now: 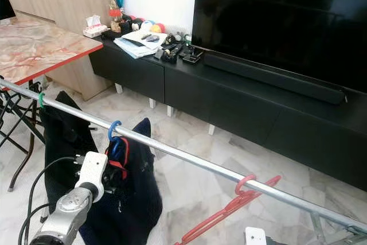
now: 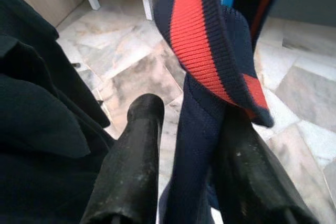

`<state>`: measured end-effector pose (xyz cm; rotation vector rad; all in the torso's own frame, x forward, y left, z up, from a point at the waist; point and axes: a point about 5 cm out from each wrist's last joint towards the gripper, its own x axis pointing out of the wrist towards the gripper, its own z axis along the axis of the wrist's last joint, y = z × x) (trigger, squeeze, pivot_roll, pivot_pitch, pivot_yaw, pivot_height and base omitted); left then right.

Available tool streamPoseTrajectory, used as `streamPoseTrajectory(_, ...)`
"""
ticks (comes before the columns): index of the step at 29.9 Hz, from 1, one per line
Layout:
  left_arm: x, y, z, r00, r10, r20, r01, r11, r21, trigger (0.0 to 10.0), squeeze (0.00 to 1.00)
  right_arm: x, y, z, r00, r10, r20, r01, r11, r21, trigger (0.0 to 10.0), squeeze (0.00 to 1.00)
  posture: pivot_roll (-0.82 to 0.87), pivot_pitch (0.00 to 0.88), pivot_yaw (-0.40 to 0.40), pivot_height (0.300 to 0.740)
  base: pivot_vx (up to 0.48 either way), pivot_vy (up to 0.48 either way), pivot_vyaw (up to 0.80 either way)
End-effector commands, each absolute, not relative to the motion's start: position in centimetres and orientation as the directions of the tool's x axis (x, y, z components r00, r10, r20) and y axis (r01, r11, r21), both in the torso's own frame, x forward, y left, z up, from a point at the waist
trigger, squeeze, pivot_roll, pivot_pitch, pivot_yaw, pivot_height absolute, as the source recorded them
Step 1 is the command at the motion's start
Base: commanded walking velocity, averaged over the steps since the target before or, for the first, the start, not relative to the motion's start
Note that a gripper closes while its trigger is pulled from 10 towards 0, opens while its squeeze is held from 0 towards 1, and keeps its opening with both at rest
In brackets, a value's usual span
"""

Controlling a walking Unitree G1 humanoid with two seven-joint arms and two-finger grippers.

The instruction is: Hang hanger

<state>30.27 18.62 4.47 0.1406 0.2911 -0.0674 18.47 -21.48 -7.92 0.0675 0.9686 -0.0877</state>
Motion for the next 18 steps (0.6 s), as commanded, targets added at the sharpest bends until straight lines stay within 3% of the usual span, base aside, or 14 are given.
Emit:
streamPoseTrajectory(1, 30.4, 18.5, 5.2, 0.966, -0.057, -0.252, 0.089, 0.989, 0.119, 10.0, 1.00, 18.6, -21.5, -7.9, 0.562, -0.045, -0.826, 0.096, 0.995, 0.011, 10.0, 0.00, 0.06, 0.000, -0.021, 0.740, 0.000, 0.000, 0.00)
streamPoseTrajectory(18, 28.8, 17.7, 4.4, 0.952, -0.098, -0.289, 0.136, 0.984, 0.116, 10.0, 1.00, 18.4, -21.3, -8.0, 0.558, -0.041, -0.829, 0.096, 0.995, 0.016, 10.0, 0.00, 0.06, 0.000, -0.010, 0.740, 0.000, 0.000, 0.00)
